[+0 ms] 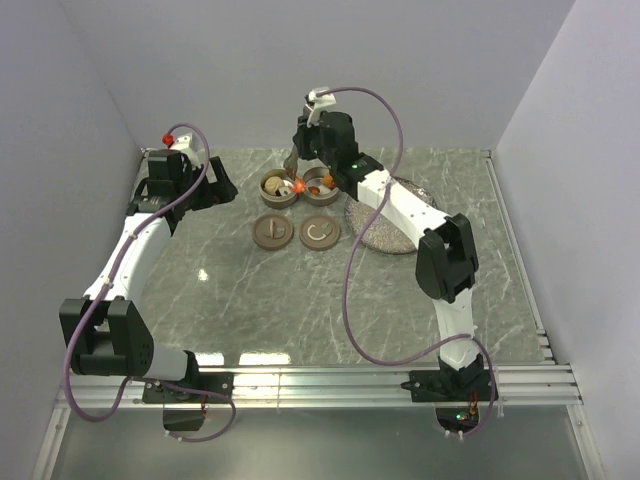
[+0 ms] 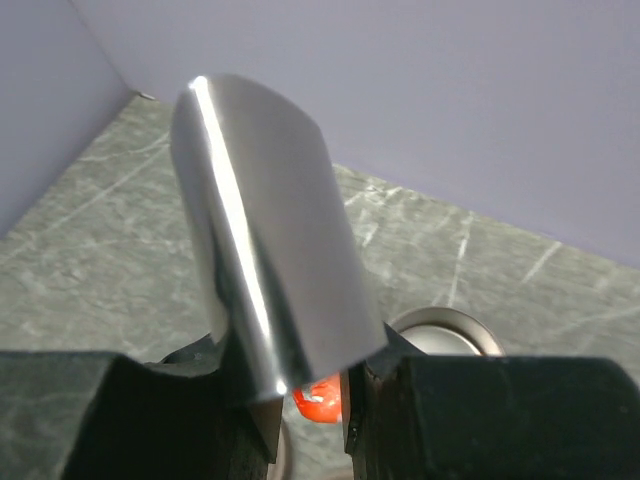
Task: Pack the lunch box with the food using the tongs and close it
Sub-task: Place the food into the lunch box
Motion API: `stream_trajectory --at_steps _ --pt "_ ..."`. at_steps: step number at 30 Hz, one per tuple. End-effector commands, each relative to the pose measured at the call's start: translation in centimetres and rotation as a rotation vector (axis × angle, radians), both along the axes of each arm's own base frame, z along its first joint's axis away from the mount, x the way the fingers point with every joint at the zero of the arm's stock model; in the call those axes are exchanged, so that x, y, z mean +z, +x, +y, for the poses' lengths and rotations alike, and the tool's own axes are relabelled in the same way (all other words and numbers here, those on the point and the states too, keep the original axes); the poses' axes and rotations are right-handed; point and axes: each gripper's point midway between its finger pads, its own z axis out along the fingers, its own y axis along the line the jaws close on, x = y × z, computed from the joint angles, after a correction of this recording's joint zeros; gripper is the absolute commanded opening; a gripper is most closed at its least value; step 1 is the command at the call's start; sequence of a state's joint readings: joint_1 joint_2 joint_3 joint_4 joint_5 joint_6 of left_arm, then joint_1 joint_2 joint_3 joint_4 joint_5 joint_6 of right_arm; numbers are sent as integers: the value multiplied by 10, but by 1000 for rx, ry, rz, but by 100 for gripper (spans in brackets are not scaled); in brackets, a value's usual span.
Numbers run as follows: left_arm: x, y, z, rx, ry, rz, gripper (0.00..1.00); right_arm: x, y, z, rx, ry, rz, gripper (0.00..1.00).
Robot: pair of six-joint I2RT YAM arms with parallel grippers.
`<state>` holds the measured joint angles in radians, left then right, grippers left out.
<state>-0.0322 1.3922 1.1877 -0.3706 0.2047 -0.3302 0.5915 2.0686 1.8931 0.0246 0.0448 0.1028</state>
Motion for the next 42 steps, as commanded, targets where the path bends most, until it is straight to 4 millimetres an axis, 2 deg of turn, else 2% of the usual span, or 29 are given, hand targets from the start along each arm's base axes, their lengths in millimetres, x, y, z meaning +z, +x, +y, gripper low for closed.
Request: stream_trajectory --at_steps 1,3,10,13,17,21,25,30,34,36,37,39,41,42 --pt "10 1 -1 -13 -4 -44 99 59 5 18 16 140 -112 23" --pt "8 1 -1 -11 -6 -40 99 59 6 24 25 149 -115 23" --pt "4 2 -1 -13 0 -31 99 30 15 41 33 149 -79 24" --pt "1 3 0 -11 5 -23 99 28 18 47 41 152 -80 25" --pt "0 4 0 -11 9 -22 99 26 22 47 34 149 -84 33" --pt "-2 5 1 -9 10 -16 99 26 23 45 30 142 -89 45" --pt "-2 5 1 -11 9 -16 100 28 23 45 29 138 -94 48" --pt "-2 5 1 -11 11 -18 100 41 23 43 22 148 -114 50" --pt "0 5 1 -10 9 -23 99 65 23 32 -9 153 -156 50" --pt "1 5 1 -9 8 -26 99 84 22 19 -36 170 -188 49" --pt "1 5 1 -9 8 -28 100 88 21 14 -44 173 -191 49" --pt "1 5 0 -9 6 -29 99 106 22 -7 -80 185 -219 48" --pt "2 5 0 -10 4 -34 99 109 26 -28 -121 168 -224 48" --pt "1 5 0 -10 2 -34 99 123 22 -41 -142 175 -243 48"
